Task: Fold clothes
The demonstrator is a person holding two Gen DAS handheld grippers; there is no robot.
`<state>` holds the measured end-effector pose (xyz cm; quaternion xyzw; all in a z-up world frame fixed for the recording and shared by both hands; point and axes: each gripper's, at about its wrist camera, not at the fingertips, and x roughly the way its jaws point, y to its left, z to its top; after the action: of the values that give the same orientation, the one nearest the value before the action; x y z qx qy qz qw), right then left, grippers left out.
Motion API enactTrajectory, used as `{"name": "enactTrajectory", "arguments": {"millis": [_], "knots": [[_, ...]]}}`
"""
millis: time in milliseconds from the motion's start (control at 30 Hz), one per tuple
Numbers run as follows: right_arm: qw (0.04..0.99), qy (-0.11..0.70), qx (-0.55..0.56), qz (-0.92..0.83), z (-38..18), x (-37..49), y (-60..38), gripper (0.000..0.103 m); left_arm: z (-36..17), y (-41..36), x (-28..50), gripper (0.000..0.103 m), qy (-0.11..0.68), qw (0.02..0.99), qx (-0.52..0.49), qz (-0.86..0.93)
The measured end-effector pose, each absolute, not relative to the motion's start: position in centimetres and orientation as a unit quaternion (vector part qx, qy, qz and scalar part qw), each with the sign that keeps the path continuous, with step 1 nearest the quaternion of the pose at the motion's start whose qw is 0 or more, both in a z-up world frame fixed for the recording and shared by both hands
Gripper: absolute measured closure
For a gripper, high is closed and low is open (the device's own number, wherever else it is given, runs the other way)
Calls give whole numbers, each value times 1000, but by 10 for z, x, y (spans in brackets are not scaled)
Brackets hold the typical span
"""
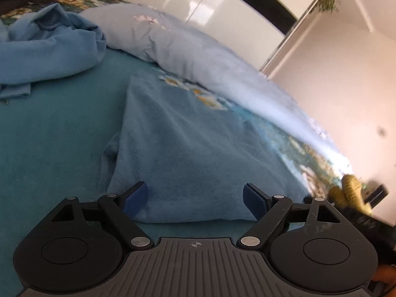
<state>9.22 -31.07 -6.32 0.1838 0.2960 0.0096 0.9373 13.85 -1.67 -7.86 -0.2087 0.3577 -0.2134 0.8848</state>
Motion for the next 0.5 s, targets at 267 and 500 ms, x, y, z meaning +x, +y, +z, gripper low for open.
{"name": "enactTrajectory", "arguments": {"millis": [267, 500], "knots": [[922, 330, 203, -9, -84, 93, -320, 49, -76, -31, 134, 16, 356, 898, -151, -211], [918, 343, 199, -10, -75, 91, -316, 43, -65, -35, 123, 7, 363, 896, -130, -222]]}}
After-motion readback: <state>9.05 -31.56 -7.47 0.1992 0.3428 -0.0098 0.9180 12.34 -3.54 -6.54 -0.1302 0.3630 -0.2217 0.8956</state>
